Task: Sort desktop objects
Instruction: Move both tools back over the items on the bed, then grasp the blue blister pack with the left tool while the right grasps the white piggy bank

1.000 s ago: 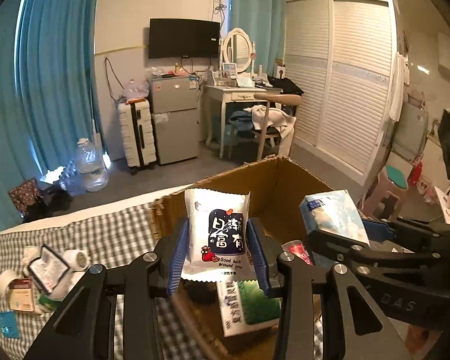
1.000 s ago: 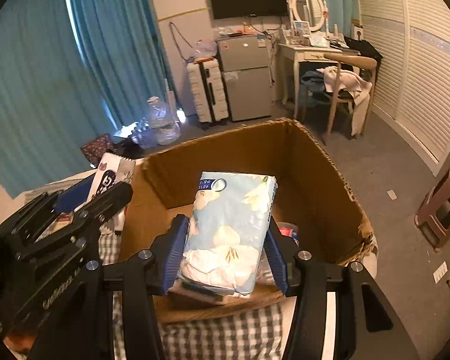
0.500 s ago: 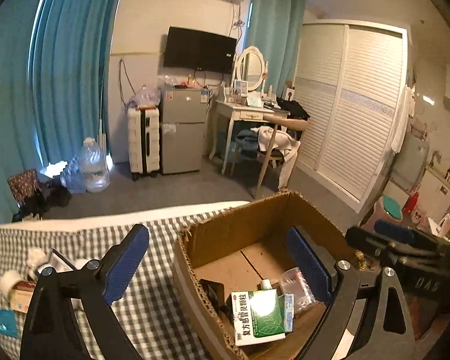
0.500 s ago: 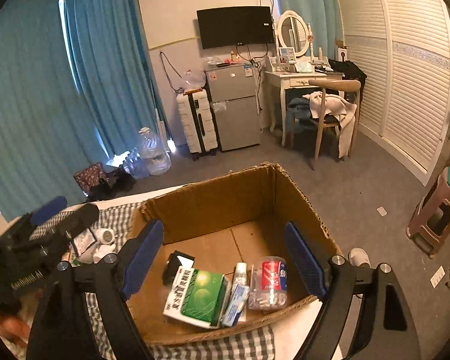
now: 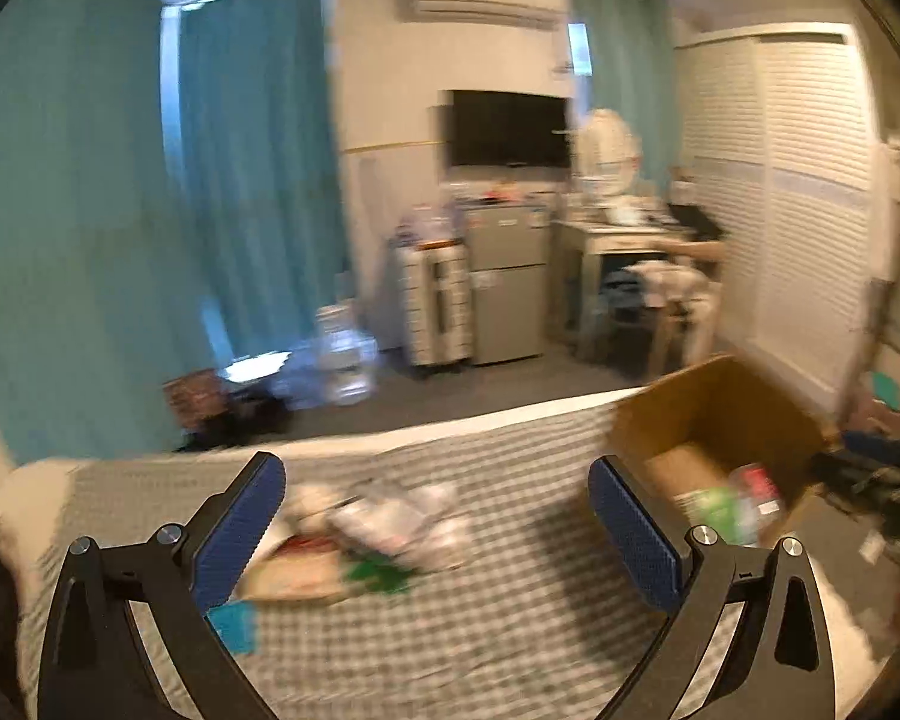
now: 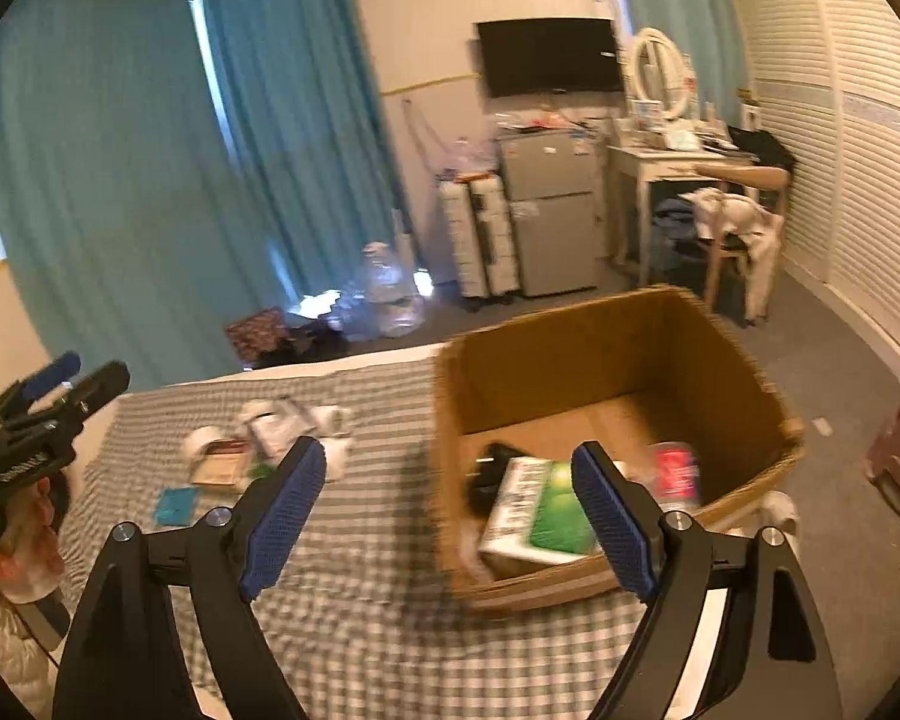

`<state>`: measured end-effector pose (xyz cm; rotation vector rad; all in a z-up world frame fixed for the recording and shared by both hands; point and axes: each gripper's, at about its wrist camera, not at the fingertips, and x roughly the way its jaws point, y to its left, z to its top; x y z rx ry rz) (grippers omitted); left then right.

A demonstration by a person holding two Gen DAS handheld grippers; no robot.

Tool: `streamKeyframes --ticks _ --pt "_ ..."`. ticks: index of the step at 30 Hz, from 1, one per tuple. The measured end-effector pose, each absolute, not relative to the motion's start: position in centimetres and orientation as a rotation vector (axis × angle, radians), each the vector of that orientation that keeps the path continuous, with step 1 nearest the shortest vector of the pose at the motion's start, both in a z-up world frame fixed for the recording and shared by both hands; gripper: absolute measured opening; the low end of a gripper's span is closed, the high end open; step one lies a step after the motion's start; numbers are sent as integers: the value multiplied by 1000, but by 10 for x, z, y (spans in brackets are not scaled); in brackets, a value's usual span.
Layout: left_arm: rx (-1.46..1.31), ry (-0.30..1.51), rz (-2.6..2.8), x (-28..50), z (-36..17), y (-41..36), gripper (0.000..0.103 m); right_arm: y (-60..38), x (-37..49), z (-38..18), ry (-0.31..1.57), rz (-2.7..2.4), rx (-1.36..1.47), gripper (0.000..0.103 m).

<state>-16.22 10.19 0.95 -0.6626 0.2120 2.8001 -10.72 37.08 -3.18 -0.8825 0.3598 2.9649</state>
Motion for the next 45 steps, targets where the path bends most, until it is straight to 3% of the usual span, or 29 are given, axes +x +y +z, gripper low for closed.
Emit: streamKeyframes --ticks 6,12,14,17,21,26,31,42,45 --pt "-823 125 3012 -160 -49 -5 103 300 -113 -56 327 3073 -890 87" --pt "-1008 20 3046 -168 -133 -59 103 249 -134 -106 256 3067 -977 87" --pt "-1181 -17 3010 -189 -156 -69 103 241 -141 -123 239 3055 -1002 87" --pt "-1204 -12 2979 -215 -166 -74 103 233 -161 -147 249 3027 -1078 87" --pt "-1084 133 2984 -239 -181 -77 103 229 -192 -175 301 2993 -1147 87" --pt "-1177 252 2974 -263 -226 -84 103 227 -235 -201 329 2961 -1161 87" --pt "-1280 39 2934 -281 -255 -97 103 229 -281 -216 357 2931 -1153 87" --pt "-1355 -19 2912 -315 -274 -97 103 225 -351 -265 292 2844 -1291 87" --pt "-1362 -67 2896 -317 -275 -105 103 225 -361 -268 269 2816 -1326 82"
